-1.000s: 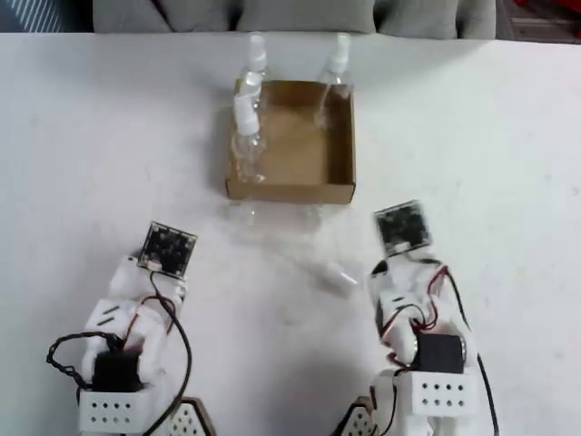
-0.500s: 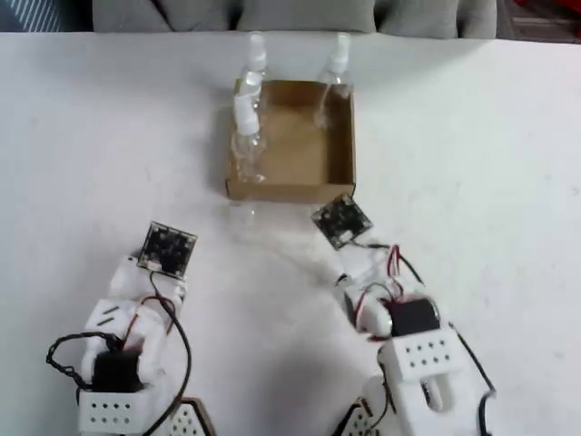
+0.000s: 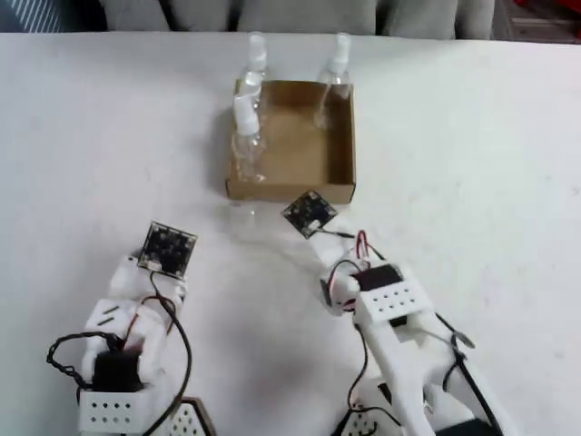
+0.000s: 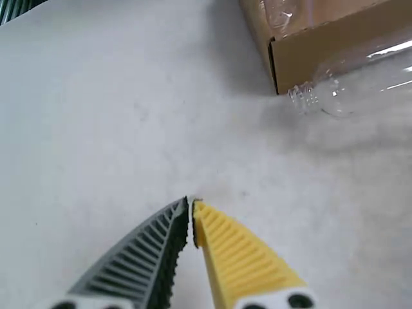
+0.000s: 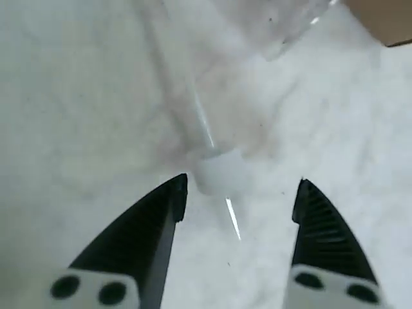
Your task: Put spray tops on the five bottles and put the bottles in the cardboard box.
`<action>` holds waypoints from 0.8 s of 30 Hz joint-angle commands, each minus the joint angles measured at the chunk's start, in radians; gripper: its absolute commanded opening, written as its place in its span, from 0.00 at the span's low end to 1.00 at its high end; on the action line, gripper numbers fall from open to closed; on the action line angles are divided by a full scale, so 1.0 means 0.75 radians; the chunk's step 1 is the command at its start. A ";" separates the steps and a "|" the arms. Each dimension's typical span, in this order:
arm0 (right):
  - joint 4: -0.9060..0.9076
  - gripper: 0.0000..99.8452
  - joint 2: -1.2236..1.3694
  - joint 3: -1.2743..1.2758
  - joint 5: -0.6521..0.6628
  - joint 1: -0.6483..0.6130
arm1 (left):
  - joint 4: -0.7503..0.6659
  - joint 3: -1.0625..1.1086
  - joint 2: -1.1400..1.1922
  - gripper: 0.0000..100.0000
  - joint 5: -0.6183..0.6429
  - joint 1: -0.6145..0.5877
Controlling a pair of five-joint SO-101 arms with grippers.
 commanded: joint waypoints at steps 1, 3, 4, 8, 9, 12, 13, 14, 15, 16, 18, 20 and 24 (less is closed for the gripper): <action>-0.099 0.22 0.079 -0.065 0.016 -0.011 | -0.037 -0.002 -0.001 0.02 -0.010 0.009; -0.148 0.22 0.142 -0.065 0.041 -0.009 | -0.037 -0.002 -0.001 0.02 -0.010 0.009; -0.161 0.22 0.177 -0.065 0.078 -0.009 | -0.037 -0.002 -0.001 0.02 -0.010 0.009; -0.159 0.22 0.251 -0.088 0.174 -0.009 | -0.037 -0.002 -0.001 0.02 -0.010 0.009; -0.157 0.20 0.253 -0.092 0.172 -0.007 | -0.037 -0.002 -0.001 0.02 -0.010 0.009; -0.163 0.08 0.247 -0.096 0.172 -0.017 | -0.037 -0.002 -0.001 0.02 -0.010 0.009; -0.163 0.02 0.247 -0.100 0.172 -0.019 | -0.037 -0.002 -0.001 0.02 -0.010 0.009; -0.159 0.01 0.247 -0.110 0.172 -0.019 | -0.037 -0.002 -0.001 0.02 -0.010 0.009; -0.150 0.03 0.247 -0.117 0.172 -0.019 | -0.037 -0.002 -0.001 0.02 -0.010 0.009; -0.140 0.04 0.247 -0.123 0.172 -0.017 | -0.037 -0.002 -0.001 0.02 -0.010 0.009; -0.099 0.01 0.244 -0.147 0.182 -0.019 | -0.037 -0.002 -0.001 0.02 -0.010 0.009; -0.024 0.02 0.232 -0.192 0.190 -0.021 | -0.037 -0.002 -0.001 0.02 -0.010 0.009; 0.136 0.02 0.126 -0.252 0.376 -0.054 | -0.037 -0.002 -0.001 0.02 -0.010 0.009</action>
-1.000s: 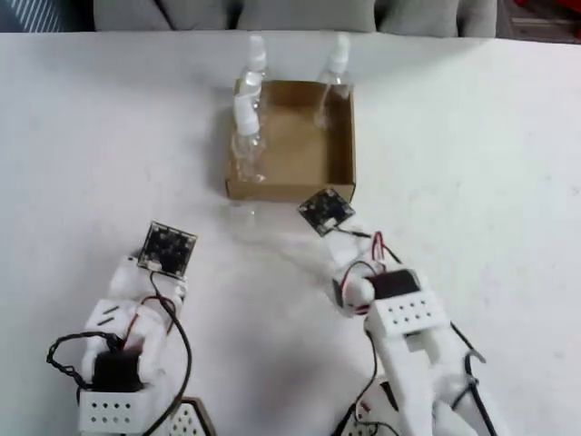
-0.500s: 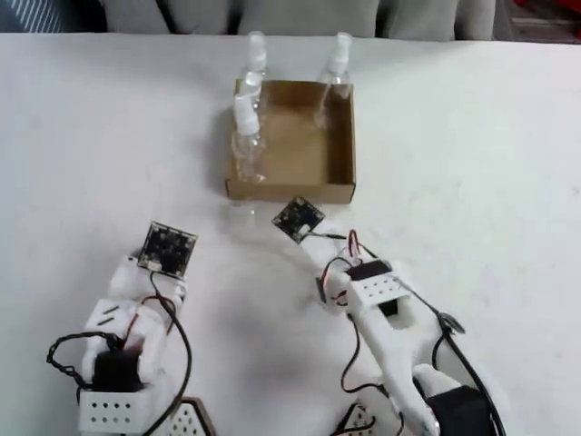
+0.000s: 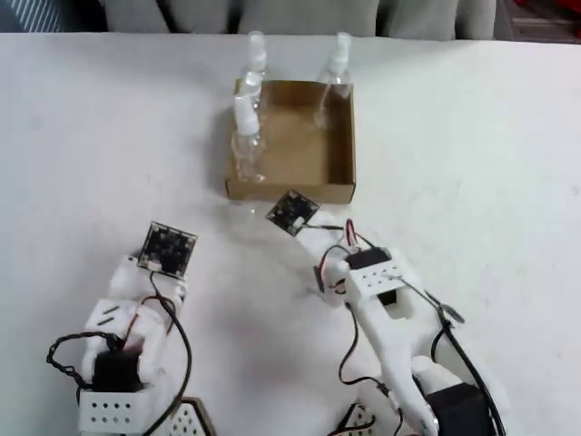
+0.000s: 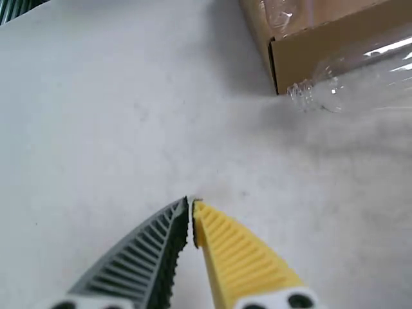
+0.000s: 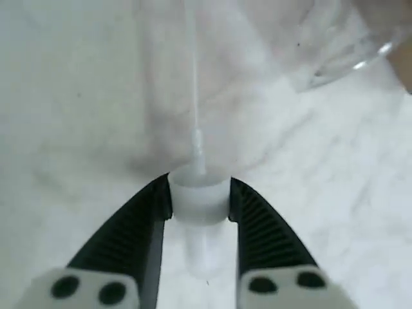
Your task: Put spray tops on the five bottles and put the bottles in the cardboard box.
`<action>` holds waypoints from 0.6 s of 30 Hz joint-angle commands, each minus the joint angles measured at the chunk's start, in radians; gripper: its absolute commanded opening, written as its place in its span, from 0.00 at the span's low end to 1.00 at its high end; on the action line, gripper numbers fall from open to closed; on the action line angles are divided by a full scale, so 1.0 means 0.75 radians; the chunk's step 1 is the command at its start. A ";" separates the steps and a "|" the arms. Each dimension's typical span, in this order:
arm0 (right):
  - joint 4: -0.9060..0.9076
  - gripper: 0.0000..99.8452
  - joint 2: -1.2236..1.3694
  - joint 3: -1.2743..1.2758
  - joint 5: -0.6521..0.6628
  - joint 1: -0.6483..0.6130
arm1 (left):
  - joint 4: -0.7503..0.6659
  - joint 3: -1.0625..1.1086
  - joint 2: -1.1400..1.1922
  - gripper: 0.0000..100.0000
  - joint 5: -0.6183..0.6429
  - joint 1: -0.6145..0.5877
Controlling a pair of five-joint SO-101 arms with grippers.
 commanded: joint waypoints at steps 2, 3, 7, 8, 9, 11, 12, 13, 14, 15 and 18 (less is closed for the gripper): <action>0.177 0.02 -0.171 -0.076 0.219 -0.105 | -0.037 -0.002 -0.001 0.02 -0.010 0.009; 0.220 0.02 -0.208 -0.076 0.256 -0.152 | -0.037 -0.002 -0.001 0.02 -0.010 0.009; 0.310 0.03 -0.300 -0.076 0.329 -0.363 | -0.037 -0.002 -0.001 0.02 -0.010 0.009; 0.310 0.03 -0.306 -0.076 0.331 -0.412 | -0.037 -0.002 -0.001 0.02 -0.010 0.009; 0.308 0.03 -0.306 -0.076 0.333 -0.455 | -0.037 -0.002 -0.001 0.02 -0.010 0.009; 0.296 0.03 -0.306 -0.055 0.338 -0.521 | -0.037 -0.002 -0.001 0.02 -0.010 0.009; 0.257 0.04 -0.306 -0.039 0.329 -0.543 | -0.037 -0.002 -0.001 0.02 -0.010 0.009; 0.214 0.06 -0.306 -0.016 0.329 -0.547 | -0.037 -0.002 -0.001 0.02 -0.010 0.009; 0.177 0.09 -0.306 0.010 0.329 -0.547 | -0.037 -0.002 -0.001 0.02 -0.010 0.009; 0.142 0.13 -0.306 0.035 0.329 -0.535 | -0.037 -0.002 -0.001 0.02 -0.012 0.009; 0.095 0.26 -0.306 0.068 0.329 -0.474 | -0.037 -0.002 -0.001 0.02 -0.012 0.009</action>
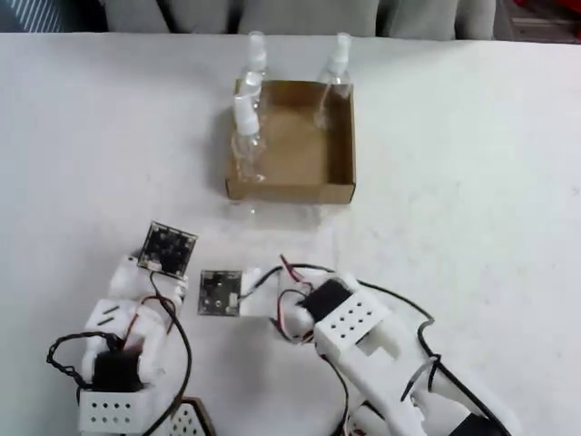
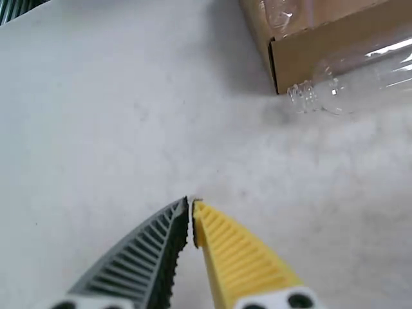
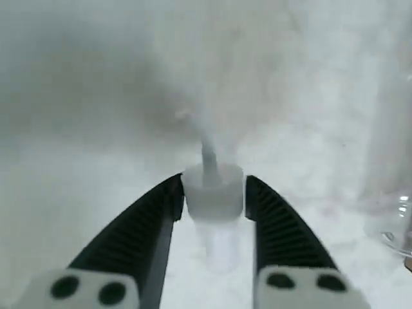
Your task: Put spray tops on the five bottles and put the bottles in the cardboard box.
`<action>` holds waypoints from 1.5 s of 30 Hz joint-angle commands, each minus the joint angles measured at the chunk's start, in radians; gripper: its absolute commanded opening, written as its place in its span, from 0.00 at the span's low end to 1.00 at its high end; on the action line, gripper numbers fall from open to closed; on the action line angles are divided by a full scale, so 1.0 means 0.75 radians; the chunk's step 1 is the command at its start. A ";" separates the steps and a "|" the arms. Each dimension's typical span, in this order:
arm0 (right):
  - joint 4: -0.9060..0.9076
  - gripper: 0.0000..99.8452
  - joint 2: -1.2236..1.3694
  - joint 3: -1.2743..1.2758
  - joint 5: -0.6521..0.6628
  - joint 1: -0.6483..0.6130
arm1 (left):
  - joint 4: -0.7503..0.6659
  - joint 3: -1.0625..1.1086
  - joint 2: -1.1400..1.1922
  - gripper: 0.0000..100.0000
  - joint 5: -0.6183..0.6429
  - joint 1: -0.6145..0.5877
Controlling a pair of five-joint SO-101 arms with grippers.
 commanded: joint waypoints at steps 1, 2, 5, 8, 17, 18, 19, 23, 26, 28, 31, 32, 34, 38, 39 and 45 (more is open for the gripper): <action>-0.050 0.30 -0.044 -0.004 0.010 0.060 | -0.037 -0.002 -0.001 0.02 -0.012 0.009; -0.048 0.32 -0.046 -0.004 0.010 0.073 | -0.037 -0.002 -0.001 0.02 -0.012 0.009; -0.038 0.34 -0.058 -0.004 0.010 0.087 | -0.037 -0.002 -0.001 0.02 -0.012 0.009; 0.021 0.34 -0.060 -0.023 0.008 0.120 | -0.037 -0.002 -0.001 0.02 -0.012 0.009; 0.126 0.07 -0.060 -0.162 -0.485 0.541 | -0.037 -0.002 -0.001 0.02 -0.012 0.009; 0.126 0.04 -0.060 -0.162 -0.538 0.580 | -0.037 -0.002 -0.001 0.02 -0.012 0.009; 0.126 0.02 -0.060 -0.162 -0.577 0.617 | -0.037 -0.002 -0.001 0.02 -0.012 0.009; 0.118 0.02 -0.058 -0.137 -0.649 0.789 | -0.037 -0.002 -0.001 0.02 -0.012 0.009; 0.075 0.02 -0.058 -0.092 -0.702 0.952 | -0.037 -0.002 -0.001 0.02 -0.012 0.009; 0.040 0.02 -0.058 -0.055 -0.749 1.081 | -0.037 -0.002 -0.001 0.02 -0.012 0.009; -0.050 0.02 -0.044 -0.006 -0.800 1.237 | -0.037 -0.002 -0.001 0.02 -0.008 0.009; -0.071 0.02 -0.044 0.014 -0.802 1.259 | -0.037 -0.002 -0.001 0.02 -0.008 0.015; -0.095 0.02 -0.044 0.039 -0.800 1.263 | -0.037 -0.002 -0.001 0.02 -0.004 0.017; -0.152 0.08 -0.044 0.049 -0.800 1.276 | -0.037 -0.002 -0.001 0.02 -0.006 0.017; -0.169 0.08 -0.044 0.051 -0.800 1.278 | -0.037 -0.002 -0.003 0.02 -0.010 0.017; -0.259 0.04 -0.044 0.080 -0.734 1.286 | -0.033 0.000 -0.003 0.02 -0.014 0.009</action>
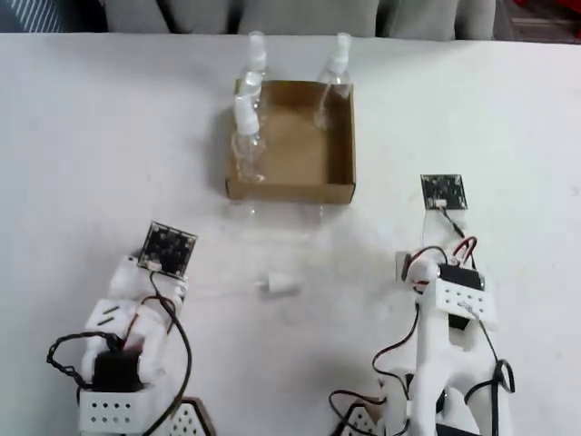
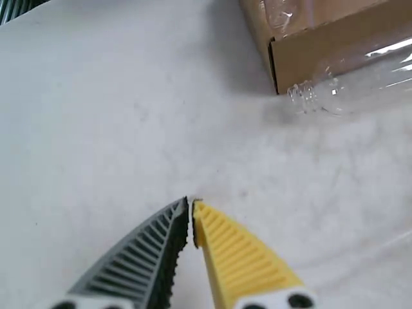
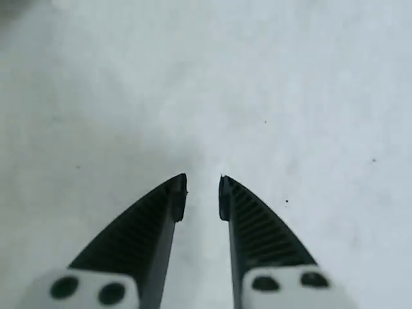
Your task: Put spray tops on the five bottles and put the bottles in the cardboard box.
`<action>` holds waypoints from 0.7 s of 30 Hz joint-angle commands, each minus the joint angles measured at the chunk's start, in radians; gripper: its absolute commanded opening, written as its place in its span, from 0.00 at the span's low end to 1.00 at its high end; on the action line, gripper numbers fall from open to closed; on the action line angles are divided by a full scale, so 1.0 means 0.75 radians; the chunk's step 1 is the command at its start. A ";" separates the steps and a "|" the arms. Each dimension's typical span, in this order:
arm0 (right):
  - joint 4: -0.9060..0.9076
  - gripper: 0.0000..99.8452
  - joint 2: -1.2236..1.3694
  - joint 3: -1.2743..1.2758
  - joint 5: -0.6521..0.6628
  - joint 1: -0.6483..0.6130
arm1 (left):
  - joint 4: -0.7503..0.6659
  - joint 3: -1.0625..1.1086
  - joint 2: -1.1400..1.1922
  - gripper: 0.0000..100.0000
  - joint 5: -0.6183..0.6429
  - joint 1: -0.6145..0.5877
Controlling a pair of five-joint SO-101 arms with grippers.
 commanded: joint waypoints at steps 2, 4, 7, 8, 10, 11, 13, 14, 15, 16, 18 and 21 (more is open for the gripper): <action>-0.044 0.04 -0.017 0.004 0.068 0.005 | 0.002 0.000 -0.003 0.02 -0.059 0.013; -0.044 0.04 -0.017 0.006 0.076 0.005 | 0.027 0.000 -0.003 0.02 -0.209 0.015; -0.044 0.04 -0.017 0.006 0.078 0.005 | 0.074 -0.002 -0.003 0.02 -0.352 0.019; -0.050 0.04 -0.017 0.008 0.078 0.005 | 0.096 -0.006 -0.003 0.02 -0.378 0.019; -0.109 0.04 -0.015 0.023 0.078 0.005 | 0.127 -0.027 -0.003 0.02 -0.434 0.021; -0.146 0.04 -0.015 0.039 0.078 0.005 | 0.143 -0.039 -0.001 0.02 -0.456 0.024; -0.193 0.04 -0.015 0.061 0.078 0.005 | 0.176 -0.047 -0.001 0.02 -0.485 0.062; -0.199 0.04 -0.015 0.065 0.078 0.005 | 0.190 -0.053 -0.001 0.02 -0.491 0.083; -0.204 0.04 -0.015 0.065 0.078 0.005 | 0.200 -0.057 -0.001 0.02 -0.491 0.101; -0.206 0.04 -0.015 0.065 0.078 0.005 | 0.205 -0.063 -0.001 0.02 -0.491 0.118; -0.210 0.04 -0.015 0.068 0.078 0.005 | 0.221 -0.092 -0.001 0.02 -0.491 0.144; -0.214 0.04 -0.015 0.068 0.078 0.007 | 0.270 -0.186 -0.001 0.02 -0.491 0.152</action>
